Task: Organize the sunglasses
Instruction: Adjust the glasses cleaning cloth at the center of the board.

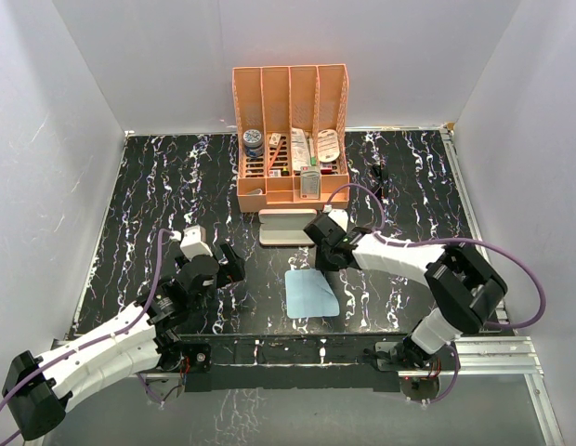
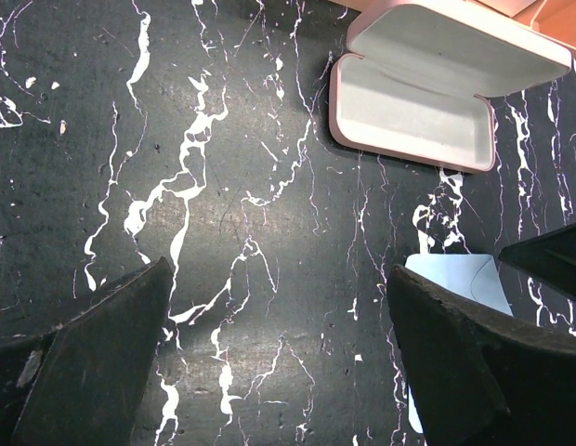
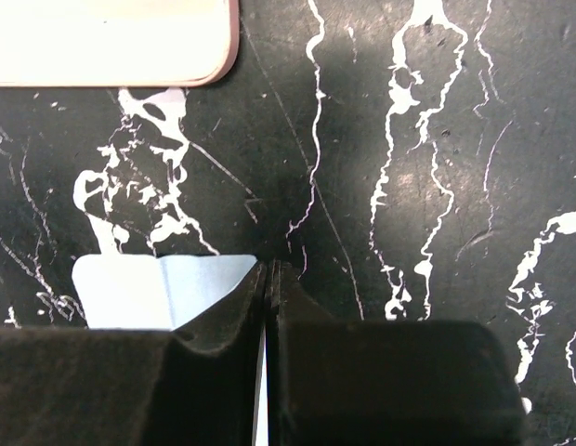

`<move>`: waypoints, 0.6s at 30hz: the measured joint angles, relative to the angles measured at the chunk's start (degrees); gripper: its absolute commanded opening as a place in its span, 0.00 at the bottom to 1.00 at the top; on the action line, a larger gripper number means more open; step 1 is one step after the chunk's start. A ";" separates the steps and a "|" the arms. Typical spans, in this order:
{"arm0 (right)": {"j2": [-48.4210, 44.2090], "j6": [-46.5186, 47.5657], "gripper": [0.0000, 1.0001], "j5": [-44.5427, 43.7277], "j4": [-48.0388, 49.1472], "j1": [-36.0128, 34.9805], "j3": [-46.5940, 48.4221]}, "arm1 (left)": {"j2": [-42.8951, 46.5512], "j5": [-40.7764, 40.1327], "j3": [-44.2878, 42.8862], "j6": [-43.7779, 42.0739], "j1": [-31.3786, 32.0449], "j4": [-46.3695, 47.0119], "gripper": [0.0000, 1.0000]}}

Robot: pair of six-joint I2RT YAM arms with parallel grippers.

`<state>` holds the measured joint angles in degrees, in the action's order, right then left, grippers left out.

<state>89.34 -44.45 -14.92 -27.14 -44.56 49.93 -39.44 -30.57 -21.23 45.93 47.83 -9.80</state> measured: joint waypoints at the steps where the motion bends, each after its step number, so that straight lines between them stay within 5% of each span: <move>1: -0.22 0.00 0.00 0.35 -0.07 -0.07 0.00 | 0.00 0.00 0.00 -0.04 0.00 0.00 0.99; 18: -6.27 -2.16 0.00 6.21 -0.17 -3.48 -7.30 | -3.61 1.66 0.00 -0.33 0.00 2.32 0.99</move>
<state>83.07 -46.61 -8.71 -27.31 -48.03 42.63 -43.05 -28.91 -21.23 45.60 47.83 -7.49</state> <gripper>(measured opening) 0.005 0.986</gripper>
